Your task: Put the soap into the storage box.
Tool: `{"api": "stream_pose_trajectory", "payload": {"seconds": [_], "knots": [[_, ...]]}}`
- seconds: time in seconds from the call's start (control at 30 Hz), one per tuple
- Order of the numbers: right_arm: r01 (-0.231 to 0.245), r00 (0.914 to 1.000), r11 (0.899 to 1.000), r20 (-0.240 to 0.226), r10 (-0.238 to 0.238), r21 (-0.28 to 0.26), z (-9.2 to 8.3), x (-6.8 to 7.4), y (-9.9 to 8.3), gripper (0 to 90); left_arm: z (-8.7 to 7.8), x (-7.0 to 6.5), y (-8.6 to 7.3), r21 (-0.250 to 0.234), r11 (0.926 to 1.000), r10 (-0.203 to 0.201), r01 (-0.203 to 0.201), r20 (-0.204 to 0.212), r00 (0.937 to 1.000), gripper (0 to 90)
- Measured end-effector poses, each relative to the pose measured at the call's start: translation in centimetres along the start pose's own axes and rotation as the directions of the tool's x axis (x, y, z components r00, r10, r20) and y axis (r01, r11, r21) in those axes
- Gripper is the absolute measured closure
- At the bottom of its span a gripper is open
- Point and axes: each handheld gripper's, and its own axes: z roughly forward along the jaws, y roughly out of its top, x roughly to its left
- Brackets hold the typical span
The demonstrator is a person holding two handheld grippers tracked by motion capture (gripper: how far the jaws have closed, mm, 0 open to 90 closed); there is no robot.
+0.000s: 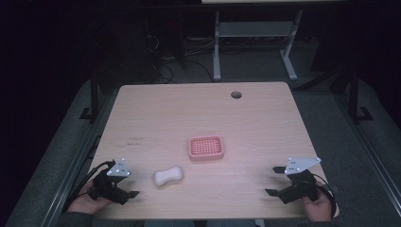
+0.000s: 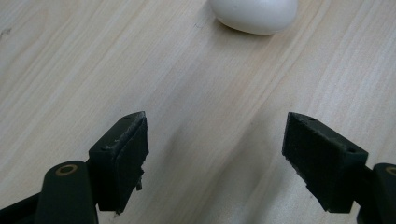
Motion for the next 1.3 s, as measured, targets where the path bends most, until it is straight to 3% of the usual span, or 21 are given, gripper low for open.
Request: {"api": "stream_pose_trajectory", "payload": {"seconds": [0.2,0.67,0.83,1.3], "knots": [[0.009,1.0,1.0,-0.002,-0.009,-0.003,-0.1,0.0,0.0,14.1,0.2,-0.1,0.1,0.006,1.0,-0.004,0.004,0.002,1.0,22.2],[0.016,0.9998,1.0,-0.011,-0.016,0.005,0.1,0.0,0.2,14.1,0.7,-0.6,1.0,0.016,0.9986,0.05,-0.05,-0.01,0.9987,23.1],[0.017,0.9998,1.0,-0.014,-0.017,0.005,0.1,0.0,0.2,14.1,0.5,-0.6,1.3,-0.003,0.9984,0.056,-0.056,-0.029,0.998,23.0],[0.024,0.9995,1.0,-0.022,-0.024,0.009,0.3,0.0,0.3,14.1,1.0,-0.9,2.0,-0.005,0.9981,0.062,-0.062,-0.007,0.9981,23.6]]}}
